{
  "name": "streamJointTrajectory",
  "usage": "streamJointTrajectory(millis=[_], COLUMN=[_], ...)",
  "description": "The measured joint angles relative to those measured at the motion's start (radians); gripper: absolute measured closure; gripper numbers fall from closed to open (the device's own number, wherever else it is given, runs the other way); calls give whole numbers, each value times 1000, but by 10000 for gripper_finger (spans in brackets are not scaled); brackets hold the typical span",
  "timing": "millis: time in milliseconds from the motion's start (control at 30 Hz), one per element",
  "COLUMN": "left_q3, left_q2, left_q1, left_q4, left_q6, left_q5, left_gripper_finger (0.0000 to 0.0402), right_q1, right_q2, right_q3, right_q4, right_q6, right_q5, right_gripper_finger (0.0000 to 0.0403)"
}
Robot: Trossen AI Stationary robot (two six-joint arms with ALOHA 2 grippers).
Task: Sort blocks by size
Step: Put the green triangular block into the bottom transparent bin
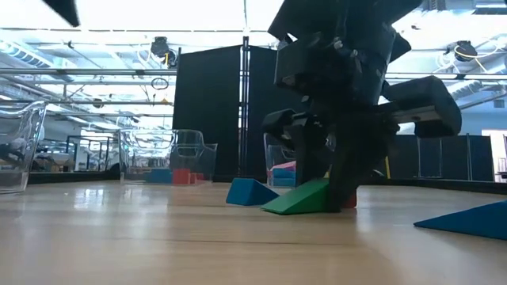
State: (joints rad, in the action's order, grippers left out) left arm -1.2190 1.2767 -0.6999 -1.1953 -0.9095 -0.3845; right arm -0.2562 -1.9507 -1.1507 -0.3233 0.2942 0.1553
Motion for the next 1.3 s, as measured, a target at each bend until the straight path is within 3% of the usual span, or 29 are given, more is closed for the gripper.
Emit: streamJointTrajectory(millis=[200, 300, 700, 867, 1067, 1300], left_q3=[0, 0, 0, 0, 0, 0], left_q2=[12, 39, 244, 308, 348, 408], left_q1=[15, 20, 57, 57, 57, 66], left_q4=[153, 226, 472, 492, 551, 684], left_q6=[285, 411, 782, 820, 843, 1045], left_q5=[-124, -166, -175, -205, -248, -247], left_gripper_finger=[123, 123, 123, 123, 123, 123], right_q1=[2, 9, 53, 94, 150, 157], right_q2=[6, 16, 31, 32, 32, 32], right_q3=[2, 5, 5, 30, 95, 137], right_q4=[1, -5, 92, 248, 501, 733], right_q6=[-18, -23, -52, -66, -181, -315], right_q5=[42, 112, 341, 454, 454, 479], right_gripper_finger=[275, 264, 276, 277, 276, 276])
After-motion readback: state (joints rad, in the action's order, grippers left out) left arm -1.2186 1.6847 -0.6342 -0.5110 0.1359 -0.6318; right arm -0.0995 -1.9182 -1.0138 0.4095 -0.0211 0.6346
